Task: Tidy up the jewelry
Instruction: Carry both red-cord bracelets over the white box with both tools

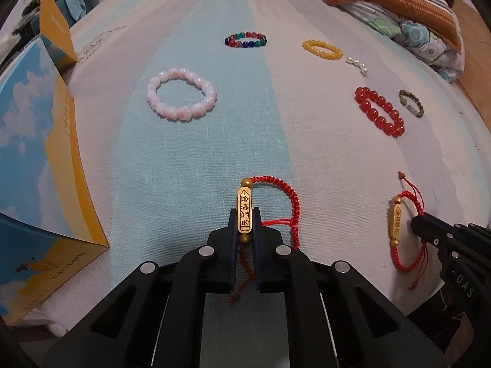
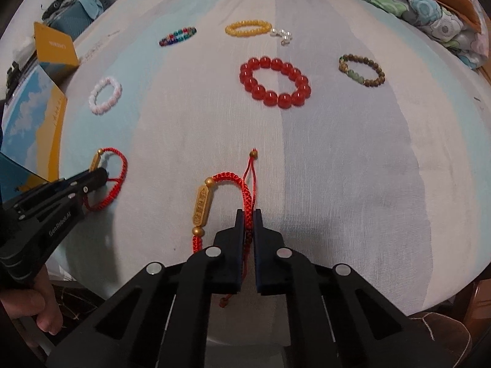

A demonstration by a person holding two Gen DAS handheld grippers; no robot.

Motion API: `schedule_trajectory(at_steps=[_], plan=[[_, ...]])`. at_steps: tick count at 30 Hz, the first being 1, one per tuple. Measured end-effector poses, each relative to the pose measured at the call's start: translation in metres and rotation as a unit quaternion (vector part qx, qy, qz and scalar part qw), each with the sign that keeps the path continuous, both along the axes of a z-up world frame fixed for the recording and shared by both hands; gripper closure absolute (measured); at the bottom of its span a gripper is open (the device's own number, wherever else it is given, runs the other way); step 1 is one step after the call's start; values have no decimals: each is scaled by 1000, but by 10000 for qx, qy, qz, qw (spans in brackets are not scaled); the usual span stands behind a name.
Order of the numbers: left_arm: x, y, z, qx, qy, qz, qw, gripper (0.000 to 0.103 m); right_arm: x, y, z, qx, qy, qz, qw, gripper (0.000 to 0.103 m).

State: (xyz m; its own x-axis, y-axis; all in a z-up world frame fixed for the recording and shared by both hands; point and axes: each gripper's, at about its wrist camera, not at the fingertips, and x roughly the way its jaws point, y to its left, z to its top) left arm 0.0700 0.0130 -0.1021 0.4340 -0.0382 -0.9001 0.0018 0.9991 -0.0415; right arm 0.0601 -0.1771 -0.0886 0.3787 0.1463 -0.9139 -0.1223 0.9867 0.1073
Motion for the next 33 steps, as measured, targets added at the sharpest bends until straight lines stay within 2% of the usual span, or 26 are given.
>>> schedule_trajectory(at_steps=[11, 20, 25, 33], plan=[[-3, 4, 24, -181, -240, -4, 9995, 96, -6, -2, 20, 301, -409, -8, 9987, 98], [-3, 1, 40, 9, -416, -106, 9991, 96, -19, -5, 39, 184, -521, -75, 9984, 98], [-6, 8, 66, 85, -658, -70, 9978, 96, -25, -3, 60, 27, -650, -154, 9978, 98], [-17, 38, 110, 79, -922, 357, 9951, 96, -26, 11, 85, -63, -741, -234, 9970, 98]])
